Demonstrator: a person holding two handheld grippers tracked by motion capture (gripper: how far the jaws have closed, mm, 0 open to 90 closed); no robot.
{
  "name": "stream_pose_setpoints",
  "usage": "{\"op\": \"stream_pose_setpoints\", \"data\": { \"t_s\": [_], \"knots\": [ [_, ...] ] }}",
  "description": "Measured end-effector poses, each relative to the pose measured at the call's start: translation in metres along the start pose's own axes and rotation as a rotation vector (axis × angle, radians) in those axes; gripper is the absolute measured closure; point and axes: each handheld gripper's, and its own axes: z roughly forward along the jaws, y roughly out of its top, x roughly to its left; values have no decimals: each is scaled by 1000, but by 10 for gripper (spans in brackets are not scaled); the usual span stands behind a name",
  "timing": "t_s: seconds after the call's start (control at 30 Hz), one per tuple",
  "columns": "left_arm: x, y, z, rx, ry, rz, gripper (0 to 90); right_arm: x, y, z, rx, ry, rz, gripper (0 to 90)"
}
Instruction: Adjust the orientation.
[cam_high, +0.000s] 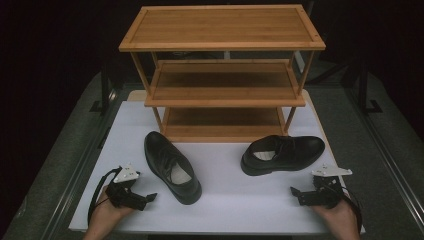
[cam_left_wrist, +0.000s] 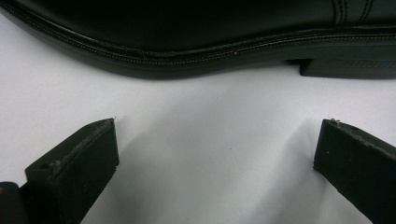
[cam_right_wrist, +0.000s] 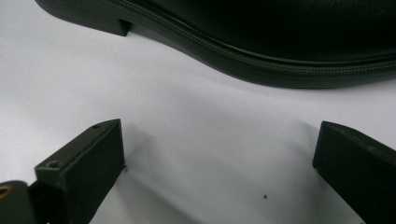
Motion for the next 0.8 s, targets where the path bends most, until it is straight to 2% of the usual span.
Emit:
{"op": "stream_pose_setpoints", "data": {
  "t_s": [0.17,0.23,0.27,0.3,0.4,0.47,0.6,0.67,0.7,0.73,0.8],
  "knots": [
    [-1,0,-3,-2,12,-8,8,0,0,0,1,0,-1,16],
    [-1,0,-8,-15,11,4,133,0,0,0,0,0,0,16],
    [-1,0,-8,-15,11,4,174,0,0,0,0,0,0,16],
    [-1,0,-13,-24,28,2,179,0,0,0,1,0,-1,16],
    [1,0,-18,-35,26,1,338,0,0,0,1,0,-1,16],
    [6,2,-24,-63,26,-8,433,0,0,0,1,-1,-1,16],
    [12,7,-26,-66,32,-10,613,0,0,0,0,-1,0,16],
    [19,12,-28,-55,43,-47,664,0,0,0,0,-1,0,16],
    [19,12,-28,-55,43,-47,712,0,0,0,0,-1,0,16],
    [24,16,-28,-52,41,-73,739,0,0,0,0,-1,0,16],
    [30,21,-28,-44,44,-88,817,0,0,0,-2,-2,-3,16]
  ]
}}
